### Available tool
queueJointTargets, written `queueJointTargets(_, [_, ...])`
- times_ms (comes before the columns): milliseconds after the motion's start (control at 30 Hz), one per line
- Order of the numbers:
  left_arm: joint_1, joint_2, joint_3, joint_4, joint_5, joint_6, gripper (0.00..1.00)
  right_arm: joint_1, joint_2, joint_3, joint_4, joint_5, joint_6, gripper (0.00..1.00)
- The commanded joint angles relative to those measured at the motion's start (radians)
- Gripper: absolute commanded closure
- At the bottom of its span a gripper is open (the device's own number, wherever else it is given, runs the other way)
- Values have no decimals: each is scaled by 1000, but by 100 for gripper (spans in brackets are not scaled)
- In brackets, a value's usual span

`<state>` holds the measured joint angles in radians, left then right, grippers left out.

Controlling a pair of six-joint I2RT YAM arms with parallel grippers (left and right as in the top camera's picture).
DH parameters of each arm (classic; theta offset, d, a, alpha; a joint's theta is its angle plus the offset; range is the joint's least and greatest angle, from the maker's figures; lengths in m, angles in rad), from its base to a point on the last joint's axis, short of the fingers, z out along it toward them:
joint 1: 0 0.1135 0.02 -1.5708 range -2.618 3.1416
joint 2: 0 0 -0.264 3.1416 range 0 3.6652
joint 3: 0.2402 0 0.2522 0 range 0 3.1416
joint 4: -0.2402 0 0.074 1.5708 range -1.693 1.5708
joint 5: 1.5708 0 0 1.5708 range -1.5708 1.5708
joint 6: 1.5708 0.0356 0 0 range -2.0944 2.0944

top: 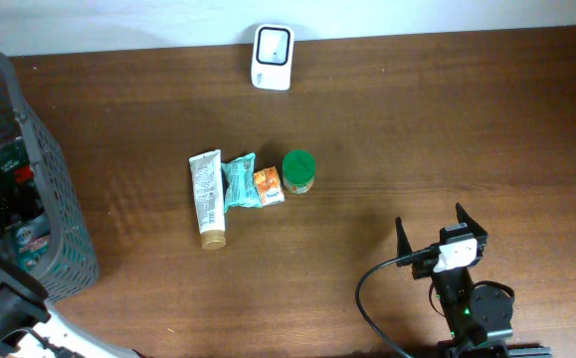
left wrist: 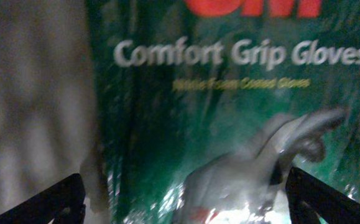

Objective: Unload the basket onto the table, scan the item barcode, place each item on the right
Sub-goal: 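Reach the left gripper into the basket and grasp the green 3M gloves packet, then carry the gloves packet out and lay it over the tube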

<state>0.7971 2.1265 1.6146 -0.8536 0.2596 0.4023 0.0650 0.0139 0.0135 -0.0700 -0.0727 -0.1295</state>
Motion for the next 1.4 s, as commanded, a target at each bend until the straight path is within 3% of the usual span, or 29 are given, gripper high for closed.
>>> queueJointTargets(0, [-40, 101, -11, -7, 33, 12, 13, -6, -8, -8, -1, -5, 14, 2])
queueJointTargets(100, [-47, 135, -11, -11, 21, 11, 27, -6, -8, -8, 0, -5, 14, 2])
queueJointTargets(167, [-46, 158, -11, -19, -24, 11, 43, -6, -8, -8, 0, -5, 14, 2])
queueJointTargets(200, [-46, 159, -11, -23, -47, 11, 52, -6, -8, -8, -1, -5, 14, 2])
queueJointTargets(267, [-46, 161, -11, -25, -112, 11, 85, -6, -8, -8, -1, -5, 14, 2])
queueJointTargets(333, [-46, 159, -5, -26, -168, -27, 100, -6, -8, -8, 0, -5, 14, 2])
queueJointTargets(567, [-47, 31, 108, -108, -224, -223, 100, -6, -8, -8, 0, -5, 14, 2])
queueJointTargets(1067, [-80, -682, 136, -119, -219, -415, 100, -6, -8, -8, -1, -5, 14, 2])
queueJointTargets(1200, [-174, -827, 136, -117, -217, -433, 100, -6, -8, -8, 0, -5, 14, 2])
queueJointTargets(1367, [-414, -945, 136, -196, -212, -437, 100, -6, -8, -8, 0, -5, 14, 2])
